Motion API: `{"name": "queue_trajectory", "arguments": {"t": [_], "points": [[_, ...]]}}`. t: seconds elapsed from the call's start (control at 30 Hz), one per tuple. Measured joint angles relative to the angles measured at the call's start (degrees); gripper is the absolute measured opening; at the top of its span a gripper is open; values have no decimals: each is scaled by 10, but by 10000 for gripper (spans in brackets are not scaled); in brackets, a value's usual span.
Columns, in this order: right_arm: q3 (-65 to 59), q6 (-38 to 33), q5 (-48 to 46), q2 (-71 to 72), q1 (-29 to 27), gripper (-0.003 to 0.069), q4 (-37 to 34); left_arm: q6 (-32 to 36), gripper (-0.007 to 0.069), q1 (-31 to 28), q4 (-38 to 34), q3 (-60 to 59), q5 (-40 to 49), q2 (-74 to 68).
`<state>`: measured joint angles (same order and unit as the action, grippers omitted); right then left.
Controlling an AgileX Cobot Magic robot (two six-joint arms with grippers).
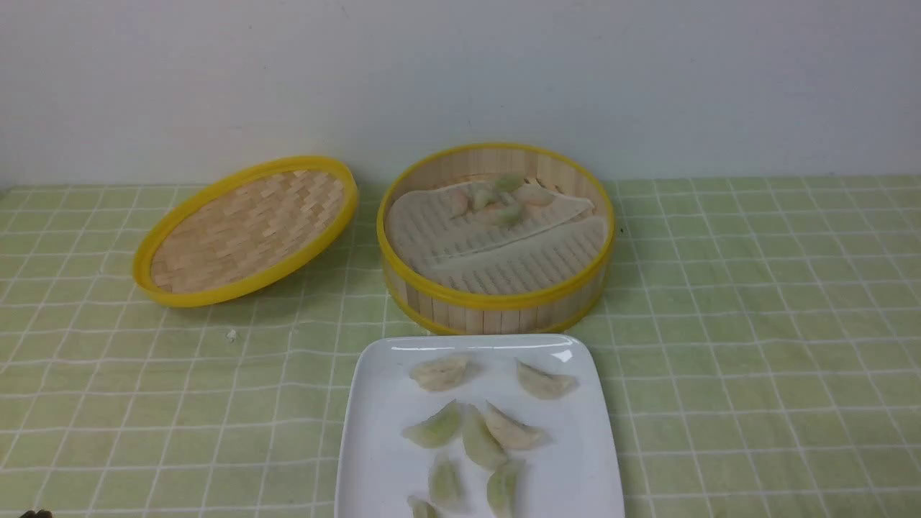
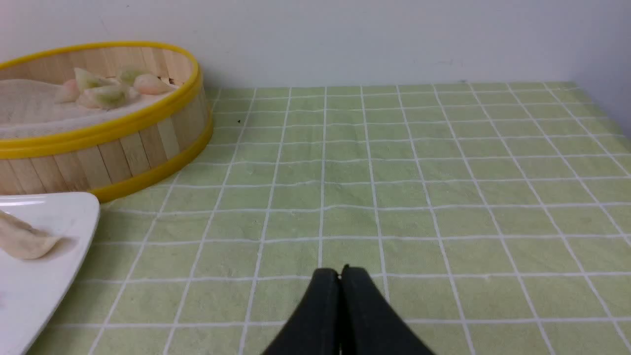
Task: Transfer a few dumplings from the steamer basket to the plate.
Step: Use the right arm to grab a dumpling from inside the steamer
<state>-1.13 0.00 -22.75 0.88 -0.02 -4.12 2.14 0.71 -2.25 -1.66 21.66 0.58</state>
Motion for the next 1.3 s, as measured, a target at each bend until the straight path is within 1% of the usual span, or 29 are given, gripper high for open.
{"name": "queue_trajectory", "arguments": {"t": [1.1,1.23,1.27,1.3], "points": [[0,0,0,0,0,-15,0,0,-6,0,7,0,-1,0],[0,0,0,0,0,-15,-1,-11,-6,0,0,0,-26,0],[-1,8,7,0,0,-15,-13,-26,-6,0,-16,-1,-50,0],[-2,21,20,0,0,-15,-41,-43,-6,0,-41,-1,-84,0]]}}
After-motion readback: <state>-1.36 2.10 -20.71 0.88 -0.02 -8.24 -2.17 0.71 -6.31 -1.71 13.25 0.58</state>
